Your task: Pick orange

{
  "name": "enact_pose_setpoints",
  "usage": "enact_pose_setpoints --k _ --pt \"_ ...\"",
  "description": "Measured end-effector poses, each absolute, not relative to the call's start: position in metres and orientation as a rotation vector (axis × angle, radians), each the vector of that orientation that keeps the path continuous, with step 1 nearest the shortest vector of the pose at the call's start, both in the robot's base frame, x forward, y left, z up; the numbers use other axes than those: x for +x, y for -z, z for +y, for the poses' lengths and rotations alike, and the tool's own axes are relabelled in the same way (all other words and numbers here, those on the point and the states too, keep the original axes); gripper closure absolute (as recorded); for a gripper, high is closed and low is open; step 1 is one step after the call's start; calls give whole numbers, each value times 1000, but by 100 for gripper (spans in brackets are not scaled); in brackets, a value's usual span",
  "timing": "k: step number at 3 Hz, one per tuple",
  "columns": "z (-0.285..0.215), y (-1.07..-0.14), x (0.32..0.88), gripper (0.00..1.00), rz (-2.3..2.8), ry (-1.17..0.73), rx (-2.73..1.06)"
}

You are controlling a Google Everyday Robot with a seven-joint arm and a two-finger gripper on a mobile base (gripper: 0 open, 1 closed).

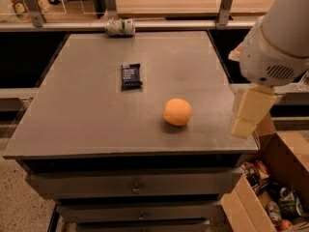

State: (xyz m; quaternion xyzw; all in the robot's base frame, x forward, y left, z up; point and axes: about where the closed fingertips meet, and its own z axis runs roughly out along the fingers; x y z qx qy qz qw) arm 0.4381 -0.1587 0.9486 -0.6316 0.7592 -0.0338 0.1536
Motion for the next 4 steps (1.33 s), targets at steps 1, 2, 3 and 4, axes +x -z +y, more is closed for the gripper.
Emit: enact_pose_setpoints --k 1,2,3,4 --pt "-130 -924 441 0 2151 64 -1851" --pt "-112 -899 451 0 2153 29 -1862" --pt "-98 -874 465 0 2160 -10 -1881" --pt "-89 -852 478 0 2174 -59 -1887"
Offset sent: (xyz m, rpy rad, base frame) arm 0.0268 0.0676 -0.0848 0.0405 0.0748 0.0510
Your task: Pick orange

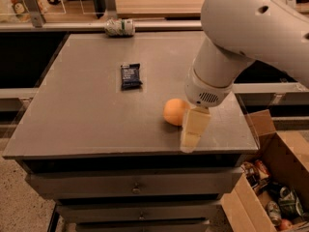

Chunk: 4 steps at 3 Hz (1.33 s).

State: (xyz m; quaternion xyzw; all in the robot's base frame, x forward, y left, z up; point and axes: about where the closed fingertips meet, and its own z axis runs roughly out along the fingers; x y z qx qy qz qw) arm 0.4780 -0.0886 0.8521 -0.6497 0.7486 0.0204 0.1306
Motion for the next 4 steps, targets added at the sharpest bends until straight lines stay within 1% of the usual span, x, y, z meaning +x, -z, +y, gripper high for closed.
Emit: enact_pose_setpoints --k 1,2,4 --pt "-78 -833 488 18 2178 -108 -1904" --pt "-73 -824 499 41 2180 -141 -1904" --pt "-70 -839 517 88 2168 -175 -1944"
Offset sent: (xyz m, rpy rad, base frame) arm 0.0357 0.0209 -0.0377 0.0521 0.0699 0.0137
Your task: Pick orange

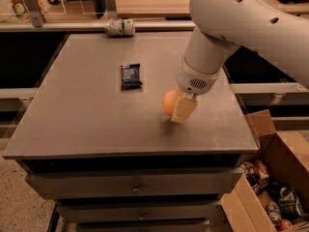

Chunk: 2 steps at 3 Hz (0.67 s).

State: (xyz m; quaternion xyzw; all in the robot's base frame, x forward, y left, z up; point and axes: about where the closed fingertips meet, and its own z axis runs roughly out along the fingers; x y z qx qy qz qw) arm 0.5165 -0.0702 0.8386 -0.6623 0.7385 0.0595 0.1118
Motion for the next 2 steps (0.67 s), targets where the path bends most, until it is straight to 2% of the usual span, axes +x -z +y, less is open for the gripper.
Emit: enact_pose_setpoints --k 1,2 --pt "-78 -861 527 100 2155 -202 -1933" --pt "-87 -886 538 100 2134 -200 -1894"
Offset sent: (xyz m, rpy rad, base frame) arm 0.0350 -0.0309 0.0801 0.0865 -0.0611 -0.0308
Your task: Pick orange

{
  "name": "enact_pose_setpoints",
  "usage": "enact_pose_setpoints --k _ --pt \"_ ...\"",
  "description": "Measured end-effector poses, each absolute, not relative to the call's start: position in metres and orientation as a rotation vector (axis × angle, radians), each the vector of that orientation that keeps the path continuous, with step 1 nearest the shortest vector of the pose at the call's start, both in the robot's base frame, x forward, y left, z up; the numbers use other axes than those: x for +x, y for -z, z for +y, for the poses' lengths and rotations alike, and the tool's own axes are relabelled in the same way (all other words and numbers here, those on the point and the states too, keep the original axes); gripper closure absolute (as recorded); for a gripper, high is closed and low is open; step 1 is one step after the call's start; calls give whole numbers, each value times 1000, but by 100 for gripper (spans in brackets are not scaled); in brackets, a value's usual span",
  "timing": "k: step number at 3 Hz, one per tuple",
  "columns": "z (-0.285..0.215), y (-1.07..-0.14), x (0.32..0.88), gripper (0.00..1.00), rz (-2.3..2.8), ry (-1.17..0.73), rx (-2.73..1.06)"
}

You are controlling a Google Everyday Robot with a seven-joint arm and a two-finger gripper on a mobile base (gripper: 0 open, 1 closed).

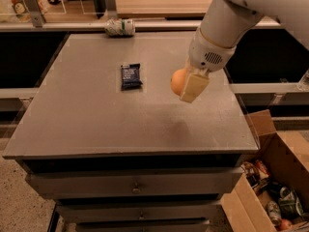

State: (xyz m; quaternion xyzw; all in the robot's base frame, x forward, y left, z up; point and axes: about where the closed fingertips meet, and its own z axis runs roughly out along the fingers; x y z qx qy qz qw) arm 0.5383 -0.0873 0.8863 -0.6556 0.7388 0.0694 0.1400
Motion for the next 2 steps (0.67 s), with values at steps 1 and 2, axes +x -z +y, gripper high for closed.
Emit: enact_pose_setpoints --k 1,2 --pt "-97 -905 546 100 2123 -202 -1835" --pt "-102 -918 547 100 2072 -238 -1796"
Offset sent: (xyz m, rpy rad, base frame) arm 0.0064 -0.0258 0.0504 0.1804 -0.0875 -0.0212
